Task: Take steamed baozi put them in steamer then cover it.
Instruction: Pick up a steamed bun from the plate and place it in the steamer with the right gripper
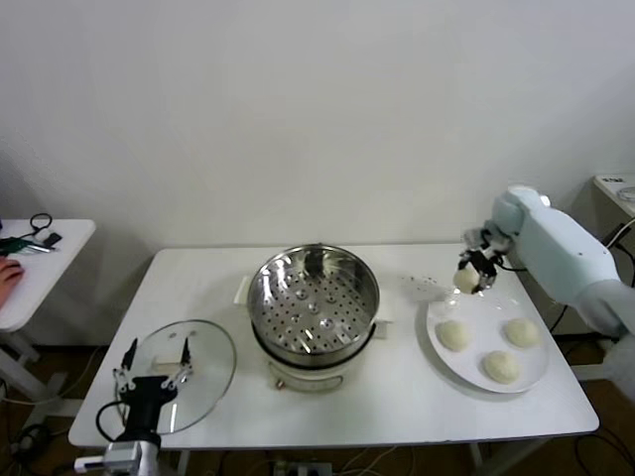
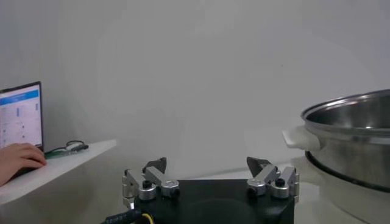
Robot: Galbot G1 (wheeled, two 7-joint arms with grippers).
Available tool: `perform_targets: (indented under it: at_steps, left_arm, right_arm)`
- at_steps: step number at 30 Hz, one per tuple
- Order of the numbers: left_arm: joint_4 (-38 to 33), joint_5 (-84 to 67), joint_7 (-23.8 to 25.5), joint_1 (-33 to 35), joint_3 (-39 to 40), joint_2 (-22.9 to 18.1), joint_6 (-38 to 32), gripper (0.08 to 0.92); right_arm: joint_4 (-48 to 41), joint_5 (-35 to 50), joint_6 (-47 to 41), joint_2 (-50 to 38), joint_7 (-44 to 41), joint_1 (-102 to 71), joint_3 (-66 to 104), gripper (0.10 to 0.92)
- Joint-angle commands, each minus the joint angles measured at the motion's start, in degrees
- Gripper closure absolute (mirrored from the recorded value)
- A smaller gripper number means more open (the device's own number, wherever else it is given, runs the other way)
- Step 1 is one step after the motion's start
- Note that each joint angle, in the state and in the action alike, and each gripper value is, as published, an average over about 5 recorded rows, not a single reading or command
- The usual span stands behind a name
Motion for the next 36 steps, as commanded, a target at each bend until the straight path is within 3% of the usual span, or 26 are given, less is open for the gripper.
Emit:
perform_targets:
  at_steps: [1,10,25,36]
  left_arm:
    - [-0.23,0.14,0.11,0.56,0.16,-0.09,-0.03,0.177]
    - [-1.91,-0.63,0.87,2.36,1.09,-0.66,1.31,0.177]
    - [-1.88,0.08,1.17,4.48,1.19,-0.18,0.13,0.177]
    - [-1.87,0.48,1.22,5.44,0.66,0.01,-0.12,0.177]
  right_arm:
    - [6.73,8.46,2.27,0.73,-1.51,10.29,-10.42,0.356]
    - [11.67,12.20,9.41,10.90,-0.87,20.54,-17.38,0.355]
    - [18.53,-6.40,19.78,23.20,3.01,14.63,-13.71,0.353]
    - [21.50,-10.96,20.75,23.74,3.46,7.76,-14.51,0.347]
